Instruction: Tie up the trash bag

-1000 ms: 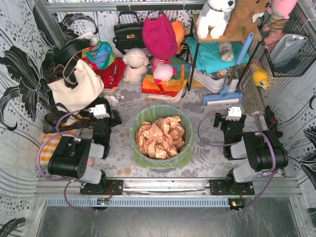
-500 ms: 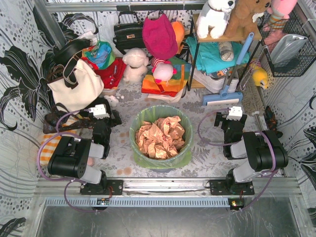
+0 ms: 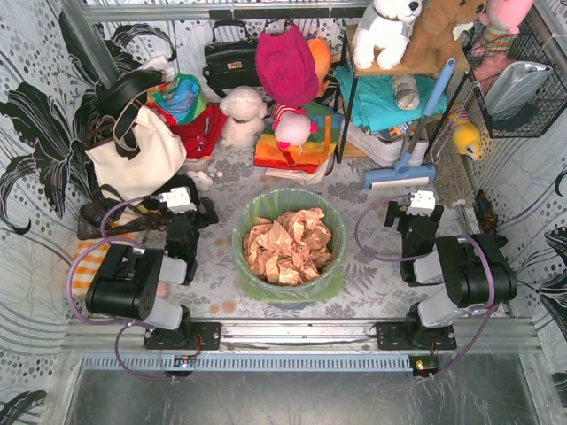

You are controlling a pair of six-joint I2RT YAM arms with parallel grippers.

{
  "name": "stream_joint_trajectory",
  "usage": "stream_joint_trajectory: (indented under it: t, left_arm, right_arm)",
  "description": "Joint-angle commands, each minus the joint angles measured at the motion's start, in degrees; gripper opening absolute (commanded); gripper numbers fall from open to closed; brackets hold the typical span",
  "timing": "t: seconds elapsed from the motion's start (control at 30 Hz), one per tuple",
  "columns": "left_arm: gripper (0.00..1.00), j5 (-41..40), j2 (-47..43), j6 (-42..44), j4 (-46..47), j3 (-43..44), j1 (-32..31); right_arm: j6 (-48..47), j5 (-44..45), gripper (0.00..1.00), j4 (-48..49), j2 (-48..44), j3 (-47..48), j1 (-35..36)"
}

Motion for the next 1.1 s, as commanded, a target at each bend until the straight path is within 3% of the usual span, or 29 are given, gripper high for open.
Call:
stream_joint_trajectory:
  t: [0.0, 0.33, 0.47, 0.6, 0.73, 0.87, 1.07]
  left_arm:
    - [0.98, 1.1, -1.4, 1.2, 1.1, 1.3, 0.1]
    - [0.98, -7.0, -10.0, 4.8, -13.3, 6.0, -6.1]
    - [0.98, -8.8, -15.2, 2.4, -22.3, 8.6, -8.1]
    - [0.98, -9.2, -20.3, -3.8, -31.6, 11.3, -8.3]
    - [0.98, -10.9, -23.2, -9.6, -45.5, 16.8, -8.3]
    - [0.98, -12.8, -24.9, -17.5, -58.4, 21.6, -8.3]
    - [0.98, -7.1, -26.1, -24.6, -73.5, 27.2, -8.3]
  right_arm:
    - [0.8, 1.5, 0.97, 1.1, -0.6, 0.8, -0.5]
    - [0.3, -1.2, 0.97, 0.6, -2.3, 0.0, -0.5]
    - [-0.8, -2.7, 0.97, -1.5, -3.6, 0.8, -0.5]
    - [-0.8, -4.2, 0.97, -19.8, -12.0, 6.7, -0.5]
    - [-0.4, -5.8, 0.97, -31.5, -18.8, 11.4, -0.5]
    - [5.8, -8.1, 0.97, -46.9, -25.2, 16.6, -0.5]
    - [15.9, -15.8, 0.97, -68.6, -30.8, 24.9, -0.5]
